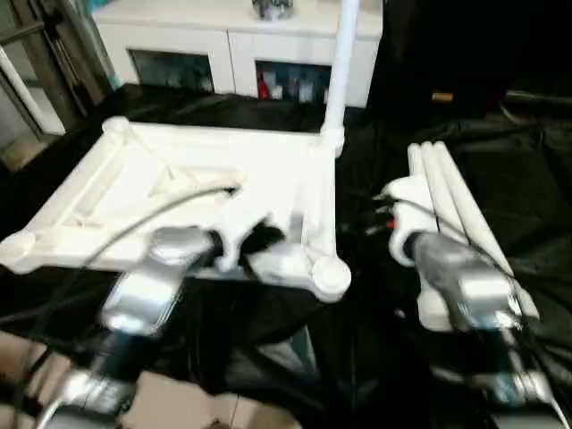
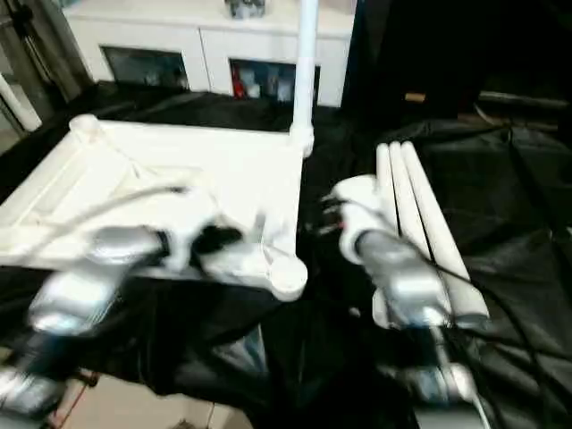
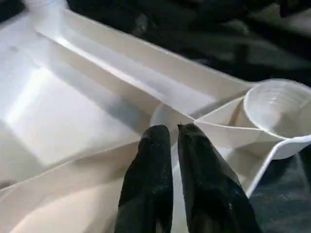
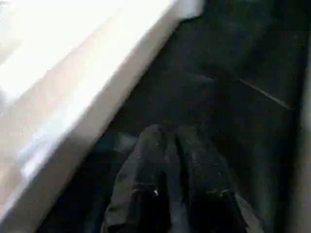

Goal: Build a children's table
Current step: Rotate table base

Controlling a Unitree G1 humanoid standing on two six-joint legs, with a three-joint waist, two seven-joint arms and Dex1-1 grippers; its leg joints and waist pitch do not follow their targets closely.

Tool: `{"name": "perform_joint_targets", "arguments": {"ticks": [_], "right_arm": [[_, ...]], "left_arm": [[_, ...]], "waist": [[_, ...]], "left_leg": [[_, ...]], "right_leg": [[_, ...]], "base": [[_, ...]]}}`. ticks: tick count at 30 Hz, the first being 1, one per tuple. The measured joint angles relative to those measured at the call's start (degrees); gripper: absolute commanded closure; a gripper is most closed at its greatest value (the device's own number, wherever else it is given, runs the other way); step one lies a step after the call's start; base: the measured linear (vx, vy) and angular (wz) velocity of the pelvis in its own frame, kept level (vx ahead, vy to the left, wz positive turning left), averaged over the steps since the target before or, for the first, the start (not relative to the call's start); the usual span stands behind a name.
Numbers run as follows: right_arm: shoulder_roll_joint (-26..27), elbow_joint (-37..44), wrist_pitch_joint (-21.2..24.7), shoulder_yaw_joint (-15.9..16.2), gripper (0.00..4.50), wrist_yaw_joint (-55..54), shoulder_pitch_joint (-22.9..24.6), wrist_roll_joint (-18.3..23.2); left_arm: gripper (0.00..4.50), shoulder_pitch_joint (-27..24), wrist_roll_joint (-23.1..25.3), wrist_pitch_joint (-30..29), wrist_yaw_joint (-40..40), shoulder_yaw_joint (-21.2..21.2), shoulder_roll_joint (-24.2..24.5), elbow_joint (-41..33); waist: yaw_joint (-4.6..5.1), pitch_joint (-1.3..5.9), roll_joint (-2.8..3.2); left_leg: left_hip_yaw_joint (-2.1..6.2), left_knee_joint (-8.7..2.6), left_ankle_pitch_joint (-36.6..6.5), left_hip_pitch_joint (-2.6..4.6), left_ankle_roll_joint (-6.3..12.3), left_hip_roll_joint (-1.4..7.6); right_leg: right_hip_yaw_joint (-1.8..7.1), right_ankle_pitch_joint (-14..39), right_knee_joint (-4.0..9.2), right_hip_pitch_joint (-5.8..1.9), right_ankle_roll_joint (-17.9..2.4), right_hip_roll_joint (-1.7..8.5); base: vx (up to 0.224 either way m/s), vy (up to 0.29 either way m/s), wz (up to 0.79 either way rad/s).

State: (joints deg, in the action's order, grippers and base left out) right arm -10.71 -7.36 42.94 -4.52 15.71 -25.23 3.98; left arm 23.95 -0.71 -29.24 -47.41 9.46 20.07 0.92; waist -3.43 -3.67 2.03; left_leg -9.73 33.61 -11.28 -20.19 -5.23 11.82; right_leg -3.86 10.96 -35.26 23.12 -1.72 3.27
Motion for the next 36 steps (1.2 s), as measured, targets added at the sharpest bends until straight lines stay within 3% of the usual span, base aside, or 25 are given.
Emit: {"name": "perform_joint_targets", "arguments": {"ticks": [3, 4, 7, 10, 17, 21, 27, 29, 31, 36], "right_arm": [[0.45, 4.44, 5.86, -2.35, 3.58, -3.24, 1.18, -0.28], [1.99, 7.69, 11.03, -3.89, 3.49, -5.25, 1.50, -1.19], [3.63, 13.11, 19.40, -5.46, 3.14, -7.58, 2.75, -2.50], [3.90, 16.38, 23.57, -6.32, 3.09, -8.52, 3.01, -3.12], [3.85, 22.24, 32.08, -6.46, 2.41, -11.57, 2.58, -3.49], [3.15, 23.08, 34.94, -7.48, 2.07, -11.79, 1.64, -3.83], [2.53, 23.08, 36.79, -7.81, 1.52, -12.15, 1.58, -3.78], [2.47, 23.10, 37.60, -8.15, 1.52, -12.47, 1.51, -3.81], [1.96, 23.09, 38.25, -8.08, 1.20, -12.66, 1.22, -3.83], [0.82, 22.97, 40.57, -7.76, 1.14, -12.48, 0.55, -3.71]], "left_arm": [[3.68, -1.97, -2.33, -0.23, 0.21, -2.34, -0.17, -2.45], [3.52, -3.31, -3.48, -0.39, 0.93, -3.69, -0.77, -3.95], [3.20, -5.64, -4.82, -1.60, 1.71, -4.72, -1.42, -6.79], [3.13, -7.34, -6.13, -3.48, 1.43, -4.70, -1.26, -8.88], [2.45, -8.80, -8.48, -6.07, 1.39, -4.67, -0.29, -12.78], [2.11, -9.57, -9.14, -7.60, 1.48, -4.38, -0.25, -15.25], [1.53, -10.11, -9.74, -8.47, 1.49, -3.65, 0.30, -16.41], [1.53, -10.36, -10.84, -9.16, 1.33, -3.36, 0.99, -17.61], [1.27, -10.58, -11.11, -9.29, 0.71, -3.26, 1.61, -18.33], [0.96, -11.75, -12.55, -9.42, -1.77, -2.65, 3.89, -19.86]], "waist": [[-0.08, 0.00, -0.01], [-0.08, -0.01, -0.02], [-0.16, 0.01, -0.05], [-0.14, 0.01, -0.05], [-0.07, 0.00, -0.11], [-0.13, 0.08, -0.53], [-0.15, 0.08, -0.60], [-0.14, 0.08, -0.62], [-0.15, 0.08, -0.62], [-0.20, 0.10, -0.67]], "left_leg": [[-0.01, 0.03, 0.01, 0.03, -0.01, -0.01], [-0.01, 0.00, 0.02, 0.03, -0.03, -0.01], [0.00, -0.01, 0.04, 0.11, -0.07, -0.01], [0.00, 0.00, 0.06, 0.12, -0.11, -0.01], [-0.01, -0.05, 0.09, 0.13, -0.16, -0.03], [-0.02, -0.06, 0.09, 0.12, -0.16, -0.03], [-0.02, -0.03, 0.12, 0.12, -0.20, -0.04], [-0.02, -0.03, 0.13, 0.12, -0.22, -0.04], [-0.02, -0.02, 0.15, 0.12, -0.23, -0.04], [-0.02, -0.03, 0.22, 0.16, -0.37, -0.05]], "right_leg": [[0.01, 0.00, -0.01, 0.00, 0.00, 0.00], [0.02, 0.00, -0.01, 0.00, 0.01, 0.00], [0.03, 0.01, -0.03, 0.01, 0.05, 0.00], [0.04, 0.00, -0.04, 0.01, 0.07, 0.00], [0.07, 0.01, -0.07, -0.01, 0.12, -0.01], [0.09, 0.02, -0.08, -0.01, 0.16, -0.01], [0.12, -0.01, -0.12, -0.01, 0.21, -0.01], [0.12, -0.01, -0.14, -0.01, 0.21, -0.01], [0.13, -0.01, -0.18, -0.01, 0.21, -0.01], [0.14, 0.00, -0.27, 0.00, 0.23, -0.01]], "base": [[0.000, 0.000, 0.00], [0.000, 0.000, 0.00], [0.000, 0.000, 0.00], [0.000, 0.000, 0.00], [0.000, 0.000, 0.00], [0.000, 0.000, 0.00], [0.000, 0.000, 0.00], [0.000, 0.000, 0.00], [0.000, 0.000, 0.00], [0.000, 0.000, 0.00]]}}
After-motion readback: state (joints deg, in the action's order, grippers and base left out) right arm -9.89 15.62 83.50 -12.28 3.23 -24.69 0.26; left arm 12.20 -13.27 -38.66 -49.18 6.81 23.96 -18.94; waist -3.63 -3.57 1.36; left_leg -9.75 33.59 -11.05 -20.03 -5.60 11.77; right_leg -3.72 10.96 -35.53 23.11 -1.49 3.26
